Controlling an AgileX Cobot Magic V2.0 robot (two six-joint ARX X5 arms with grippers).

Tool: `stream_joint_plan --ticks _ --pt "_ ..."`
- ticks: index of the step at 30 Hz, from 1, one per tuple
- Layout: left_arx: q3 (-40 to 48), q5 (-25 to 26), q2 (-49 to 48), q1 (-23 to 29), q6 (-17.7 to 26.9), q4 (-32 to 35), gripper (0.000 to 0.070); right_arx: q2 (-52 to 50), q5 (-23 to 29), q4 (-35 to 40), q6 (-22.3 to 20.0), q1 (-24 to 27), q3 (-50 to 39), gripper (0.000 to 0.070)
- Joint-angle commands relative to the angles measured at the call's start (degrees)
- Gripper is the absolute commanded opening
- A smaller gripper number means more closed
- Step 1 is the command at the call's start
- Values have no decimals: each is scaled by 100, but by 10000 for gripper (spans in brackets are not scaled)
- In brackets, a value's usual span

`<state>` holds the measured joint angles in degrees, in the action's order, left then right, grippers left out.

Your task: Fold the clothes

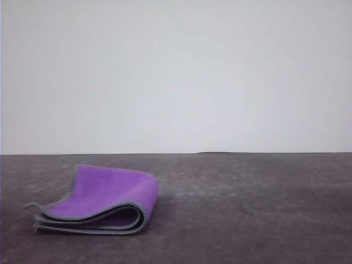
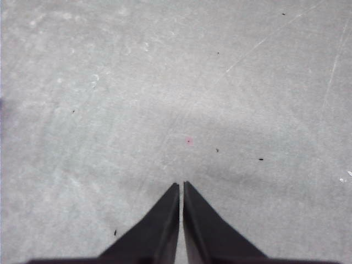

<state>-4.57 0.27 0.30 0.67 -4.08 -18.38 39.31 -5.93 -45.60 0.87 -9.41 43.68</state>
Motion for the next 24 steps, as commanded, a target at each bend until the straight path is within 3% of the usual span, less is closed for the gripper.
stream_joint_plan --ticks 1,19,24 --pt "112 -5 -11 -4 -58 5 17 26 0 57 63 -11 17 4" --pt "108 -11 -11 -2 -54 23 17 26 1 58 55 -11 17 4" --pt "108 -11 -11 -2 -53 23 17 -186 90 358 -390 8 -58 4"
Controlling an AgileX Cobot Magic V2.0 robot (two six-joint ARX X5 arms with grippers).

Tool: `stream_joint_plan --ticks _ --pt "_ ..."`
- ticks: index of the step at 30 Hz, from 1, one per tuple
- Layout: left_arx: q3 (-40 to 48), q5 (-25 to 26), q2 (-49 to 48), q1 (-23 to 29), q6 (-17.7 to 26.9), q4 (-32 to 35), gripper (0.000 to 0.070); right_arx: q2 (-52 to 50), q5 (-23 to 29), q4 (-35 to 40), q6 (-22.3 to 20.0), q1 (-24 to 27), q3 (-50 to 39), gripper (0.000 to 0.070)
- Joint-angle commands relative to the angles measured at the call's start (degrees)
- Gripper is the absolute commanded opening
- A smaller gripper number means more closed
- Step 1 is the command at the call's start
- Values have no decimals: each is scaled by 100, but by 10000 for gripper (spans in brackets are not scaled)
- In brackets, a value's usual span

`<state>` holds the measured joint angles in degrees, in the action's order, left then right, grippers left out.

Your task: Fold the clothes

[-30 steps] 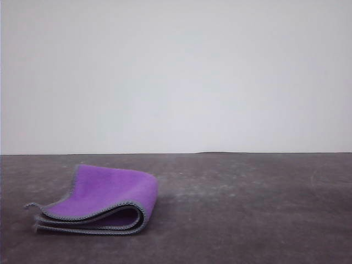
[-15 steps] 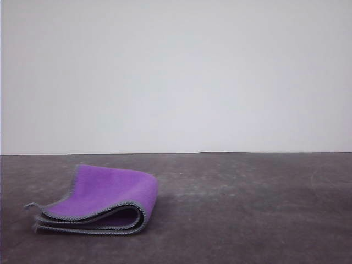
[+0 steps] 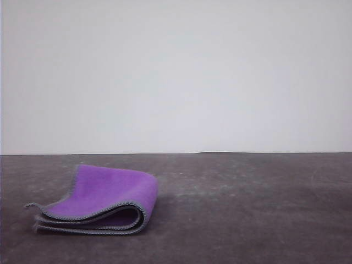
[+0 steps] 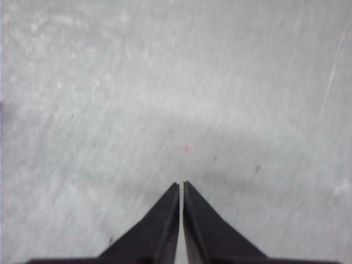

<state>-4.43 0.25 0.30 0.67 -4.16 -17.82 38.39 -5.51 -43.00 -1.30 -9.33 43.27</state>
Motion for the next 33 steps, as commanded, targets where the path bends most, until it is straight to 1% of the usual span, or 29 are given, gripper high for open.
stream_joint_plan --ticks 1,4,8,11,13,16,19,27,33 --pt "94 -9 -11 -2 -46 -33 17 -238 125 265 -228 23 -98 4" --pt "94 -9 -11 -2 -46 -33 17 -838 170 1234 -325 126 -719 4" --pt "94 -9 -11 -2 -46 -33 17 -1924 162 2584 -239 337 -2052 4" --pt "94 -9 -11 -2 -44 -33 17 -2659 145 3287 -230 472 -2936 4" --pt "94 -9 -11 -2 -44 -33 17 -3025 142 3545 -227 563 -3359 4" --pt "94 -9 -11 -2 -46 -33 17 -3414 149 3739 -229 687 -3808 4" --pt "95 -9 -11 -2 -44 -33 17 -3634 146 3741 -203 788 -4046 4" --pt "94 -9 -11 -3 -45 -33 17 -3819 149 3710 -192 836 -4249 4" --pt "94 -9 -11 -2 -45 -34 17 -3819 156 3300 -169 831 -4258 4"
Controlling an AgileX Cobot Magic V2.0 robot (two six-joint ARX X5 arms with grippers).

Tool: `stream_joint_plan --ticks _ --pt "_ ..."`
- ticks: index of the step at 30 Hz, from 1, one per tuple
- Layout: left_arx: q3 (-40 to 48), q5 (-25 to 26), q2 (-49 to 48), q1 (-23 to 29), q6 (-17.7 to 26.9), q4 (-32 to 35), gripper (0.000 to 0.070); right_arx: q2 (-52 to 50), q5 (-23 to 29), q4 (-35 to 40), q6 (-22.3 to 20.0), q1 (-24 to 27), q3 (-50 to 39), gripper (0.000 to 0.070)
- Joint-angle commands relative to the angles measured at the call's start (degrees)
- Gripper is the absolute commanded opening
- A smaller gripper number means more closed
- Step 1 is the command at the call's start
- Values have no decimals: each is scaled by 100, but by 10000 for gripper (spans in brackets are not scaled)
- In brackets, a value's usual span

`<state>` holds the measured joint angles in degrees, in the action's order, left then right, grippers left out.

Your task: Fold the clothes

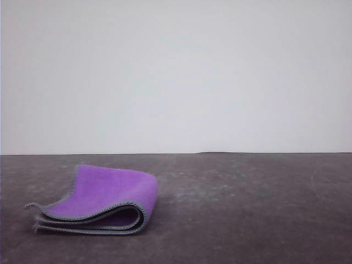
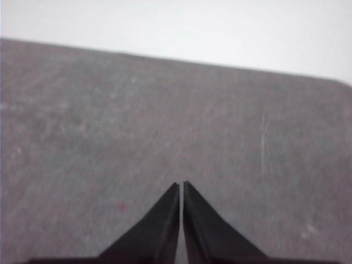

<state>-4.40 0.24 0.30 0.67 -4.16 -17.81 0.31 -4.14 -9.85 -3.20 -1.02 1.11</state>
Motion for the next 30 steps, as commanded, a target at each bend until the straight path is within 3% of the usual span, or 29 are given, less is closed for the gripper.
stream_joint_plan --ticks 1,30 --pt "92 -7 -11 -3 -45 -35 17 -10 22 -25 24 1 -42 4" --pt "92 -6 -11 -2 -46 -34 17 -10 9 83 20 -35 -38 4"
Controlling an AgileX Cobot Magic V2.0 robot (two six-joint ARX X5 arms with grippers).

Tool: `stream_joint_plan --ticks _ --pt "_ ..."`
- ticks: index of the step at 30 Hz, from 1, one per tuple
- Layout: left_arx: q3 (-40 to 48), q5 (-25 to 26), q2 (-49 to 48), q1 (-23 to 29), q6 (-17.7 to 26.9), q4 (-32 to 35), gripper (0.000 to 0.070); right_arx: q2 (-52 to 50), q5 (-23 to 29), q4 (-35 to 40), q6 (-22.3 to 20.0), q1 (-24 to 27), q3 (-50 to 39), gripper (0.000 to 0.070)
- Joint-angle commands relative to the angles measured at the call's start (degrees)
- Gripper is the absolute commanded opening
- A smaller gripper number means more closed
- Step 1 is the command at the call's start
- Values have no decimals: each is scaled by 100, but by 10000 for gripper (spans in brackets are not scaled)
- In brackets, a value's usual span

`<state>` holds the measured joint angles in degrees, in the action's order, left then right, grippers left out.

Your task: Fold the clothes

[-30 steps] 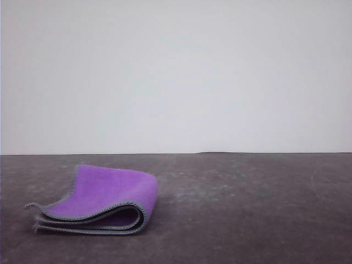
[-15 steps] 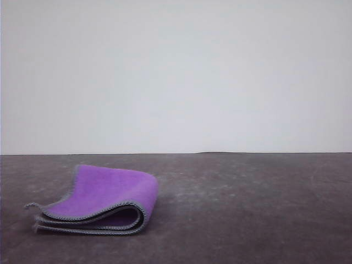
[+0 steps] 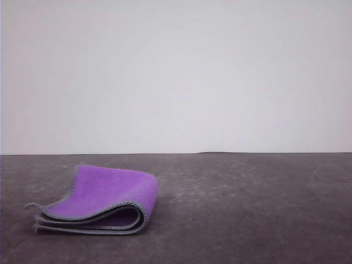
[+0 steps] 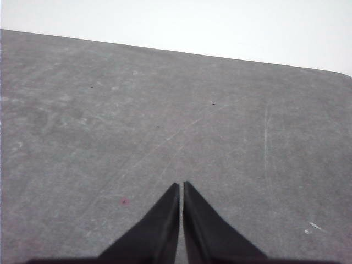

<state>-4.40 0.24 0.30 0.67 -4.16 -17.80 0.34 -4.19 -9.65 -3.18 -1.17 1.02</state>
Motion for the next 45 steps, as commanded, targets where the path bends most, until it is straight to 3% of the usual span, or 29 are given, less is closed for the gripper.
stream_joint_plan --ticks 1,45 --pt "92 -7 -11 -2 -45 -35 17 -13 13 63 17 -20 -28 4" --pt "92 -8 -11 -2 -44 -36 17 -13 13 63 17 -20 -28 4"
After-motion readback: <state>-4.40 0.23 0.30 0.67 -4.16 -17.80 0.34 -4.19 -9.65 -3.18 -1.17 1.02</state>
